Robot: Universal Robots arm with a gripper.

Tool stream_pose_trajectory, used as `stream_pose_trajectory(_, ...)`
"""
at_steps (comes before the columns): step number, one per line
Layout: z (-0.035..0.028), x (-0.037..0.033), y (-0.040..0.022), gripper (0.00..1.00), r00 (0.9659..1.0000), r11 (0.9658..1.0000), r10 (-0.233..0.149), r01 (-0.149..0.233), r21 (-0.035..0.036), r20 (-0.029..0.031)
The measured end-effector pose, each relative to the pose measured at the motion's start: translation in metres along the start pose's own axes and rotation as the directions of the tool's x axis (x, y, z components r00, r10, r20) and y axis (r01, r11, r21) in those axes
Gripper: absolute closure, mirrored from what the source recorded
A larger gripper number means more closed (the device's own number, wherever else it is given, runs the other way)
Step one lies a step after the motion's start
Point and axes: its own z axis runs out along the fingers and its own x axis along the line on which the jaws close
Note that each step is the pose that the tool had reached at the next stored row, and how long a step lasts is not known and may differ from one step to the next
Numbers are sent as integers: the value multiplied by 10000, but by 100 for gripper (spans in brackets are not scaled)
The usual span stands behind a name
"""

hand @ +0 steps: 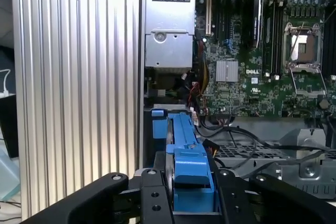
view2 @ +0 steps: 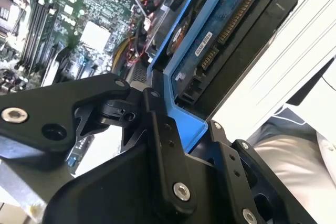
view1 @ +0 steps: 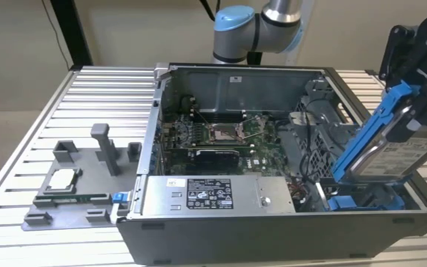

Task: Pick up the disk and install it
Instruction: 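Pick up the disk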

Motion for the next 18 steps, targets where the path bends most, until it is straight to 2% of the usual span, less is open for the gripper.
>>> stream_pose_trajectory(3,16,74,-12,100,10000,10000,1,-1,-1,3)
stream_pose_trajectory(6,50,88,-14,100,10000,10000,1,-1,13,2)
stream_pose_trajectory(8,64,87,-9,100,10000,10000,0,0,72,5)
stream_pose_trajectory(12,107,77,12,100,10000,9996,-2,2,270,9)
stream_pose_trajectory(18,130,56,78,100,10000,9993,-2,2,385,10)
